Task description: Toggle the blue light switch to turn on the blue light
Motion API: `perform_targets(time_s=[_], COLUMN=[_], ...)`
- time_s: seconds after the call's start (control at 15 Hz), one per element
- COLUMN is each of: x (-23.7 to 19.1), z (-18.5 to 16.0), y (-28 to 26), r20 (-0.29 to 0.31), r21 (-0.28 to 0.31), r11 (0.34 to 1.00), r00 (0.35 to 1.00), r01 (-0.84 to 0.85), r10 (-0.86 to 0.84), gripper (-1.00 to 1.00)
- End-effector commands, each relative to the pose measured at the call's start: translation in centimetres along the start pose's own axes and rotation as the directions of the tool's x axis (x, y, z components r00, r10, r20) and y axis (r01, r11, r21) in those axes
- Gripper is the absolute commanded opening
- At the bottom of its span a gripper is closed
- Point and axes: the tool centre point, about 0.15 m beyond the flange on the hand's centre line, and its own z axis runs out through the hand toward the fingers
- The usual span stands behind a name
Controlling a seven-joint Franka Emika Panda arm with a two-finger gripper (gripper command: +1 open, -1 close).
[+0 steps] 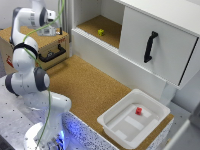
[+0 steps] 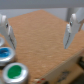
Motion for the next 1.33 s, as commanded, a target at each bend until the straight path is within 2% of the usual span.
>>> perform_targets(time_s=[0.0, 0.2, 0.27, 0.33, 0.8, 1.27], x=[6.5, 7.4, 7.3, 7.1, 8.2, 8.4], z=[1.0, 1.3, 1.3, 1.5, 4.2, 7.4], y=[-7.7, -10.0, -10.3, -10.7, -11.0, -11.2], r20=[0.246, 0.277, 0.263, 0.277, 0.226, 0.225], r21=[0.096, 0.076, 0.089, 0.092, 0.044, 0.078], r11=[0.979, 0.955, 0.954, 0.949, 0.953, 0.934], r00=[0.949, 0.914, 0.917, 0.907, 0.927, 0.906], r01=[0.179, 0.286, 0.285, 0.303, 0.298, 0.35], r10=[-0.198, -0.296, -0.299, -0.317, -0.3, -0.358], gripper=[1.0, 1.0, -1.0, -1.0, -1.0, -1.0])
